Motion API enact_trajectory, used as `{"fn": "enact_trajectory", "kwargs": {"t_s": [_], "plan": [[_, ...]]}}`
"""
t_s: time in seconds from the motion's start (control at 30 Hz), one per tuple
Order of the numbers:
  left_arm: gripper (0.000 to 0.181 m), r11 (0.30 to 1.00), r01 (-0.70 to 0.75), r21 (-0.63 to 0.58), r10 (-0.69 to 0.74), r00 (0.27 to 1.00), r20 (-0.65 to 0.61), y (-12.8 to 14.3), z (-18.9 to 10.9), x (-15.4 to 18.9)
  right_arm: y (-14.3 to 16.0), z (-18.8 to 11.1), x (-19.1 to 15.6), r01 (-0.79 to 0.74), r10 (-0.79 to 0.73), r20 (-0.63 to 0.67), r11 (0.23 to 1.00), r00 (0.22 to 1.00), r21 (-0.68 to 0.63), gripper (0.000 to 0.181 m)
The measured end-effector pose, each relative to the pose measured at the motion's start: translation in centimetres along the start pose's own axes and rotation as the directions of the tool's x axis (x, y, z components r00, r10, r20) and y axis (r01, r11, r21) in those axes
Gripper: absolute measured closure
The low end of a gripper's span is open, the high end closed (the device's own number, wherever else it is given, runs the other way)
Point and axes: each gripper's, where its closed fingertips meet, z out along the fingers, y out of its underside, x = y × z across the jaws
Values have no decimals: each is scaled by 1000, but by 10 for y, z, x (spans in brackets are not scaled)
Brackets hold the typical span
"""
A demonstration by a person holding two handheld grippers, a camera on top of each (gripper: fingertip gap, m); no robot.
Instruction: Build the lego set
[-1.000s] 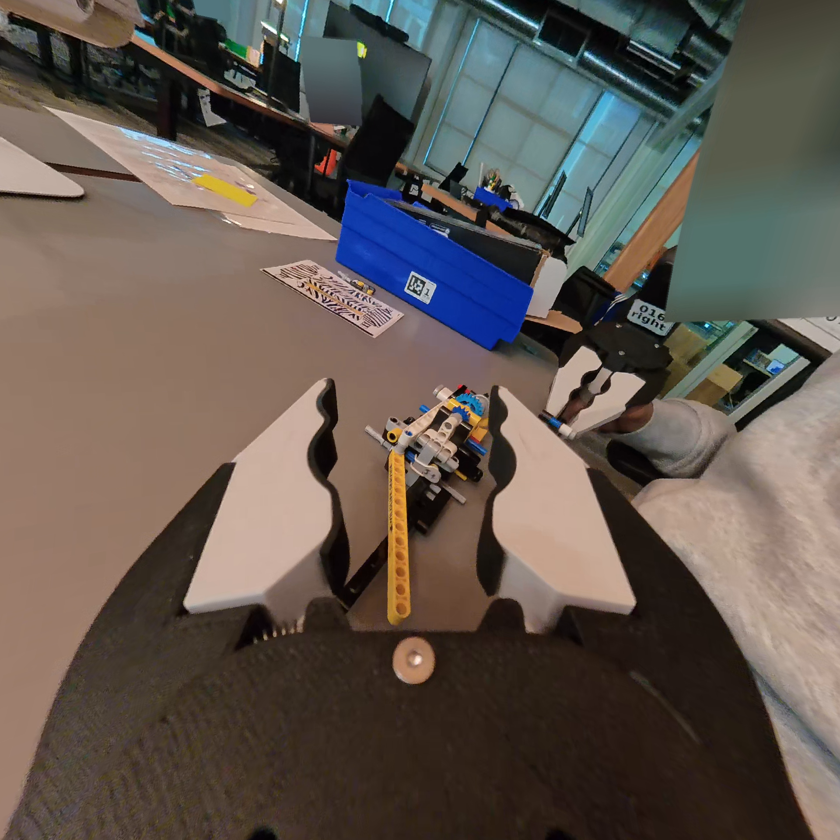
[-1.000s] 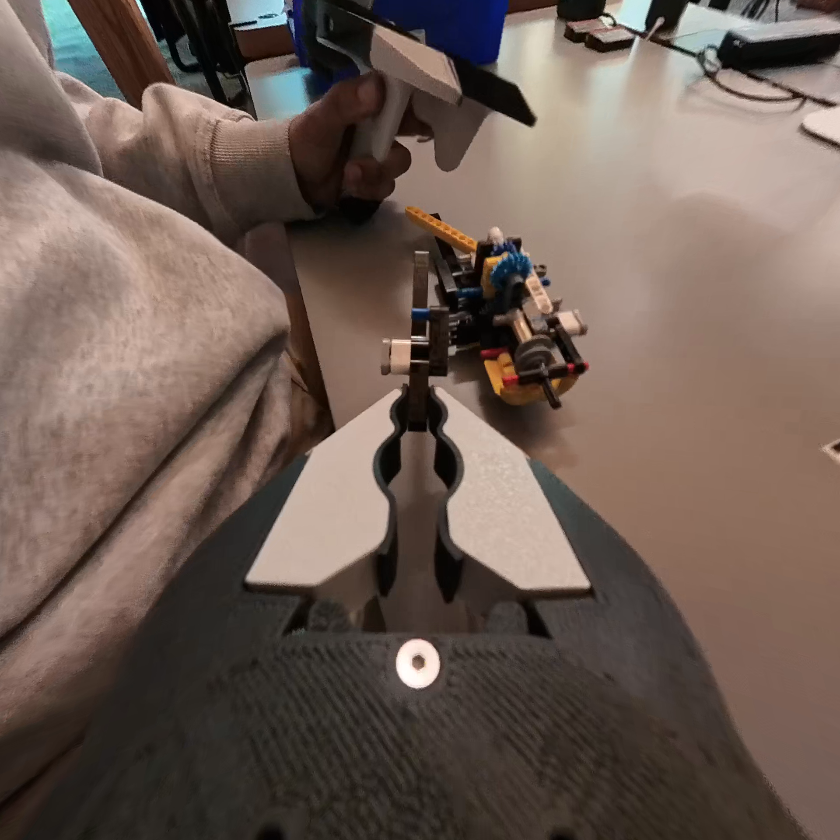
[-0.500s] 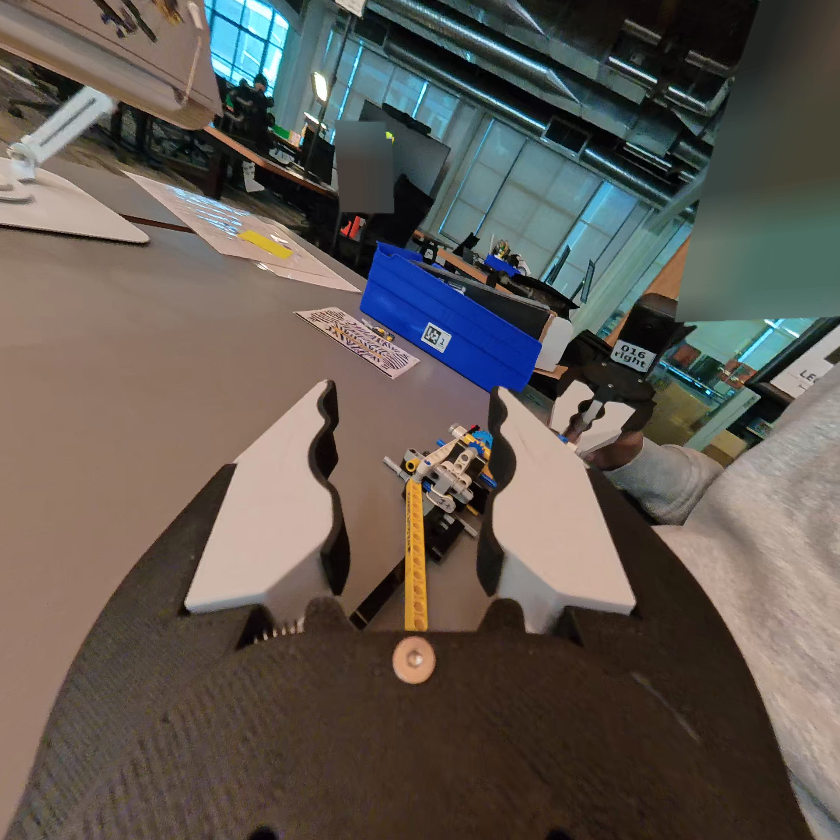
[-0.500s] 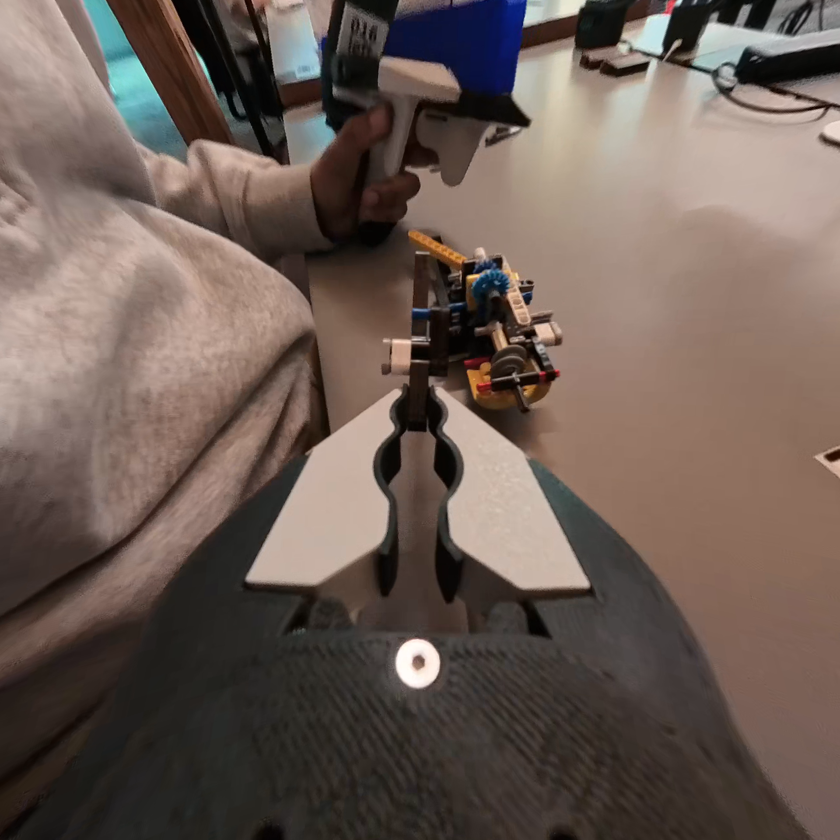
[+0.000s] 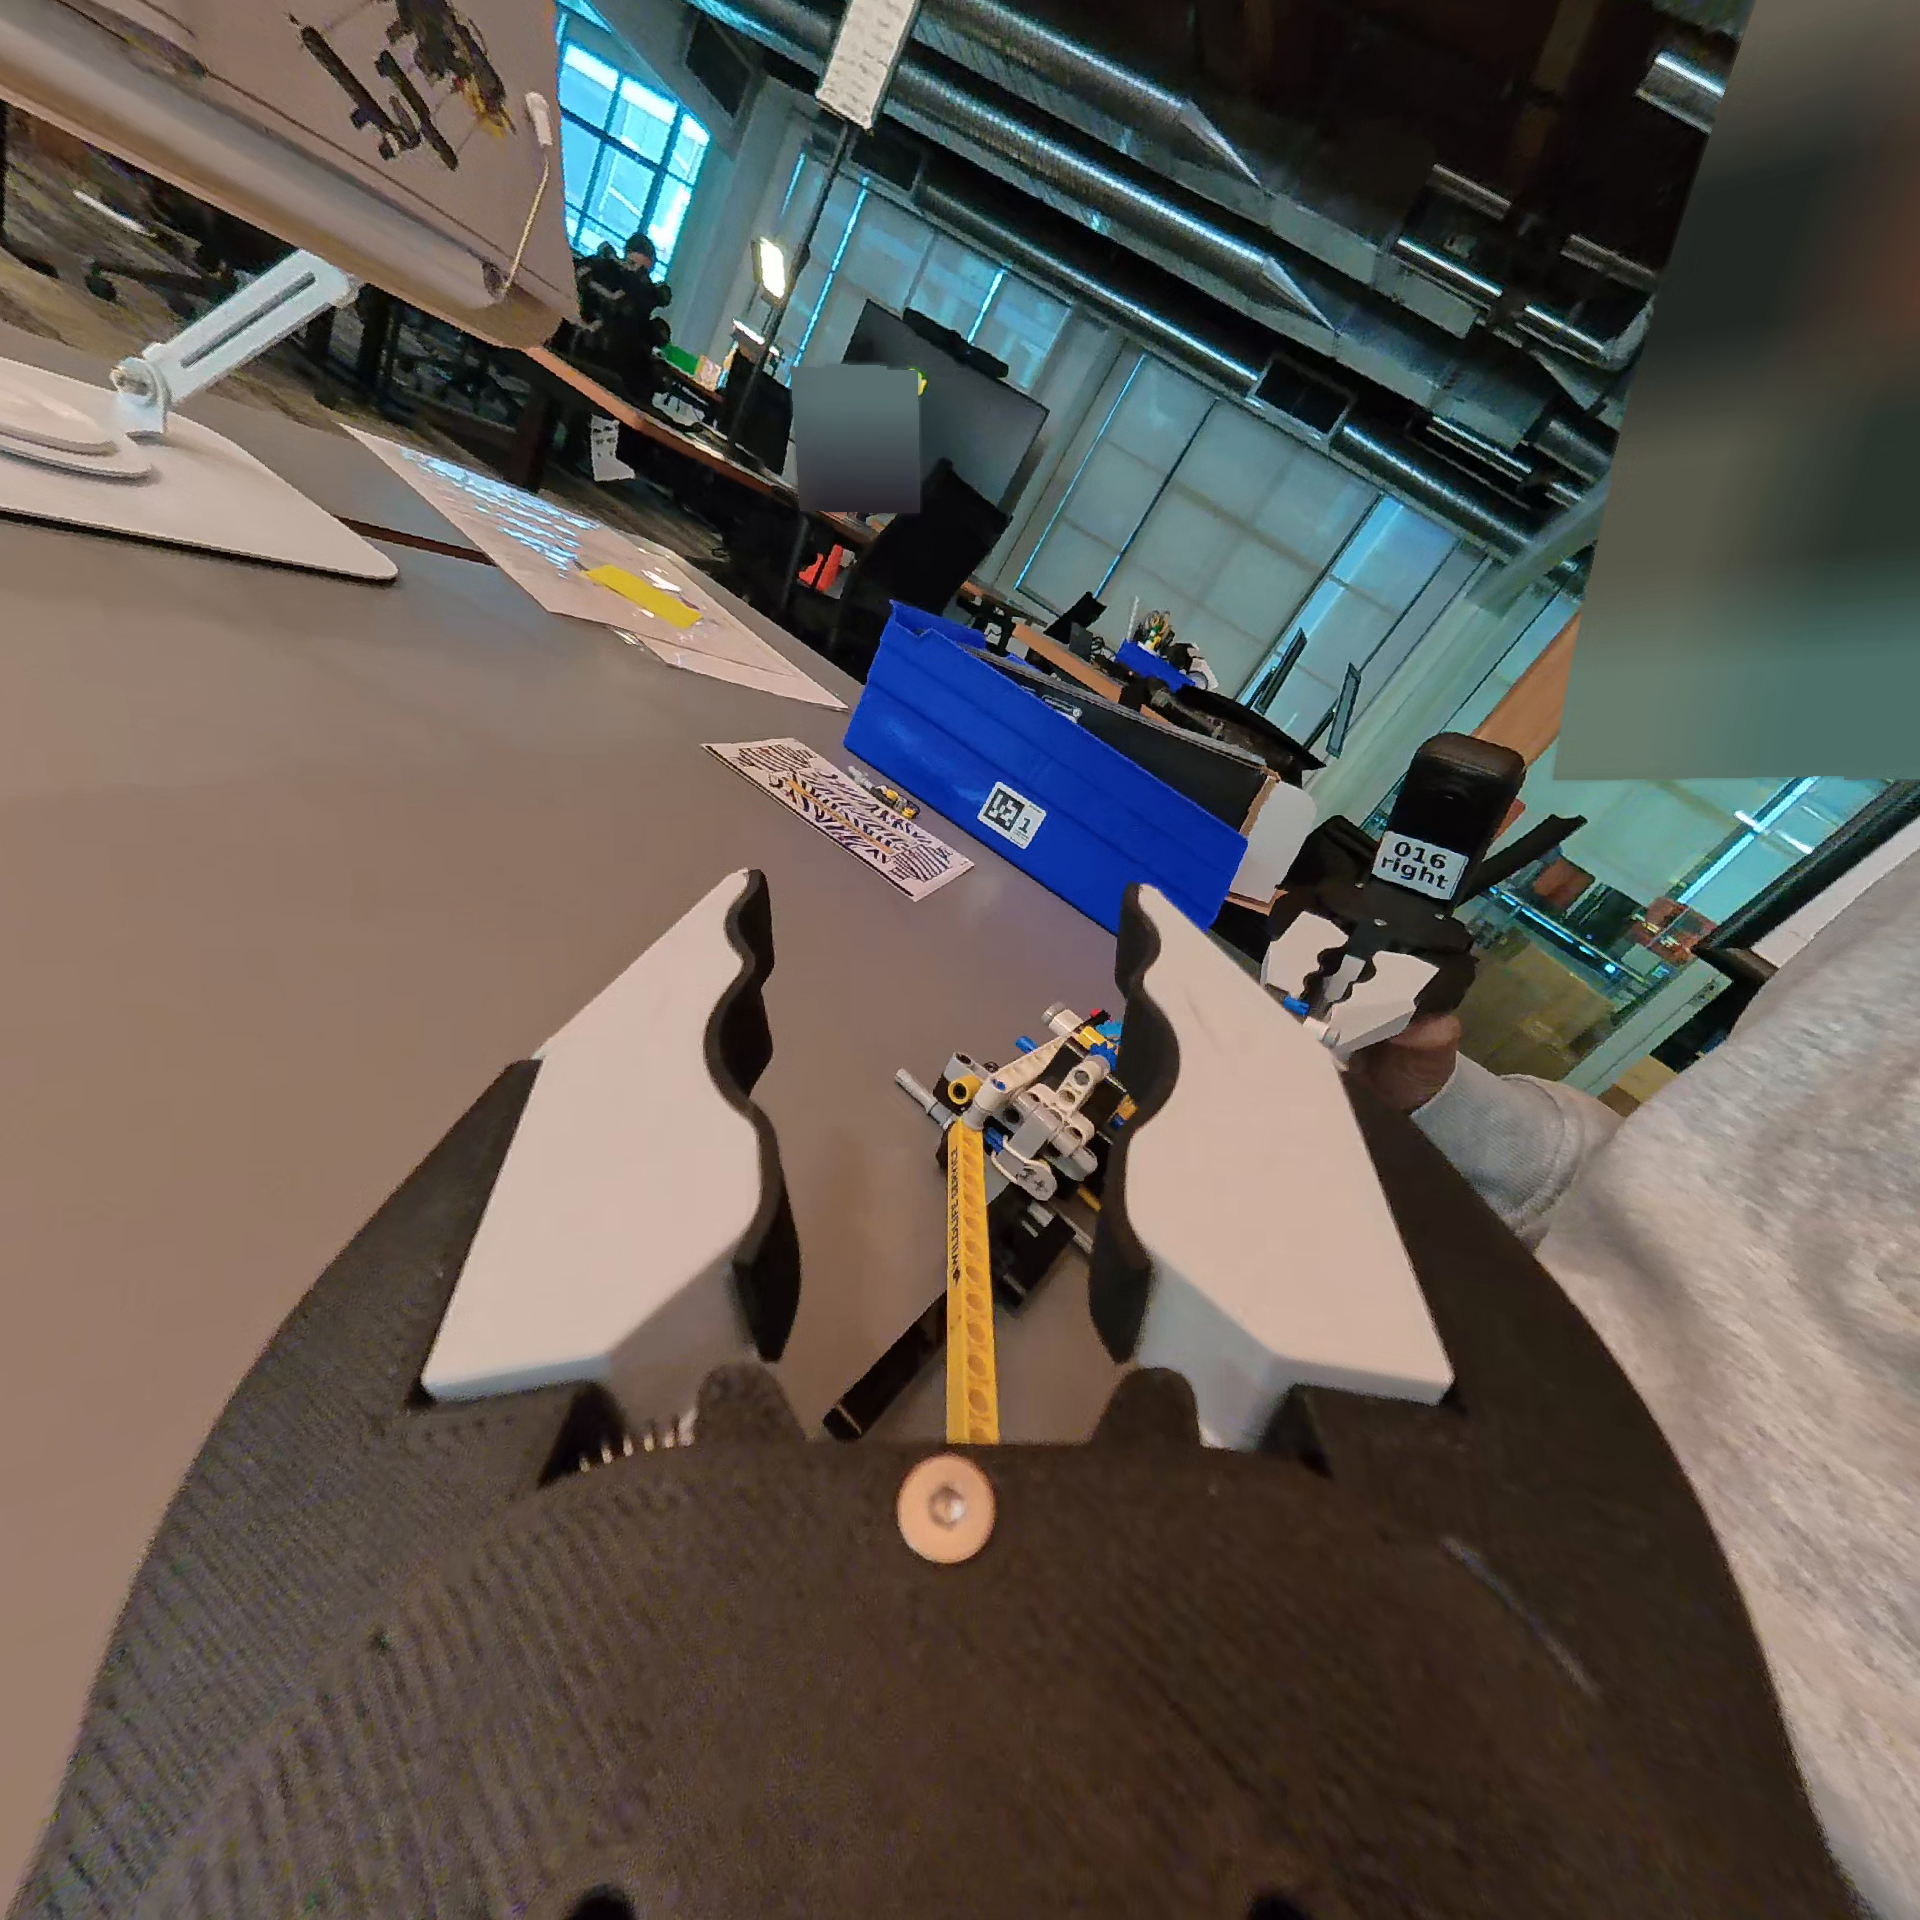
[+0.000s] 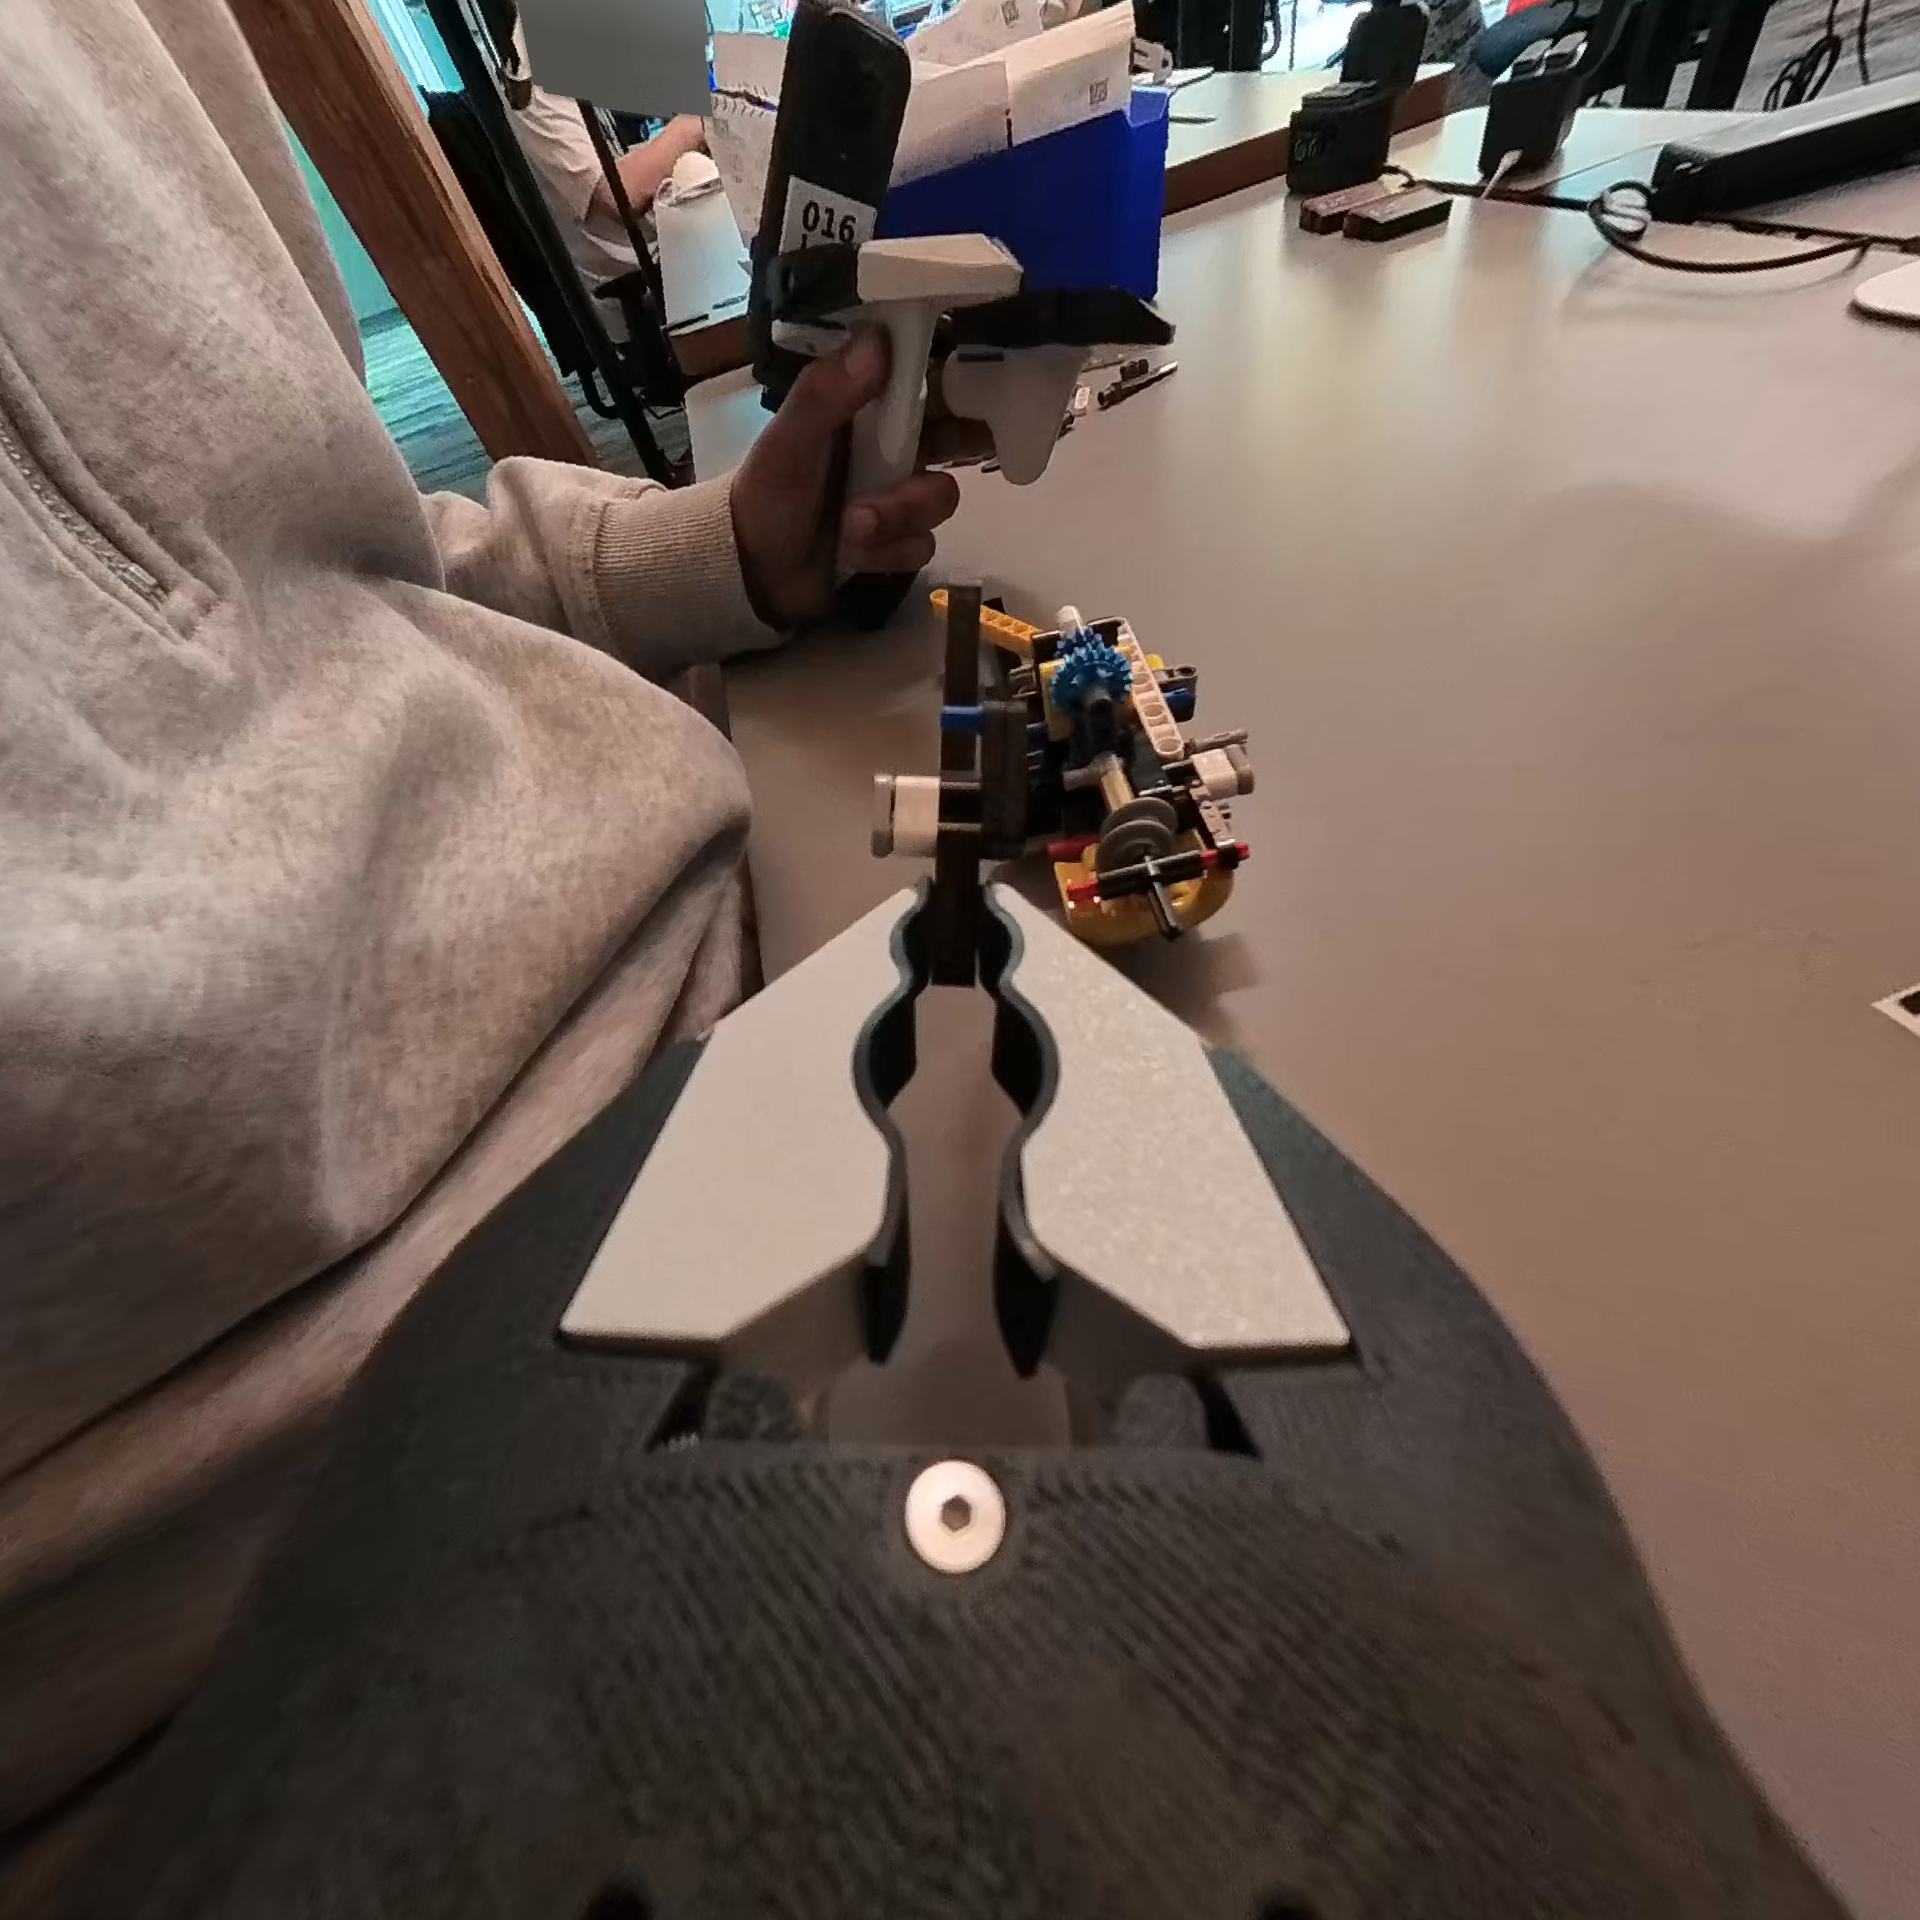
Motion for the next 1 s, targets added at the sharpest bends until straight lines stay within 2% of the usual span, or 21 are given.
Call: {"fn": "enact_trajectory", "kwargs": {"t_s": [1.0], "plan": [[117,999,36,11,-36,999,24,-2,1,-8,6,5,0,-19,20,21,999,1000,-46,175]]}}
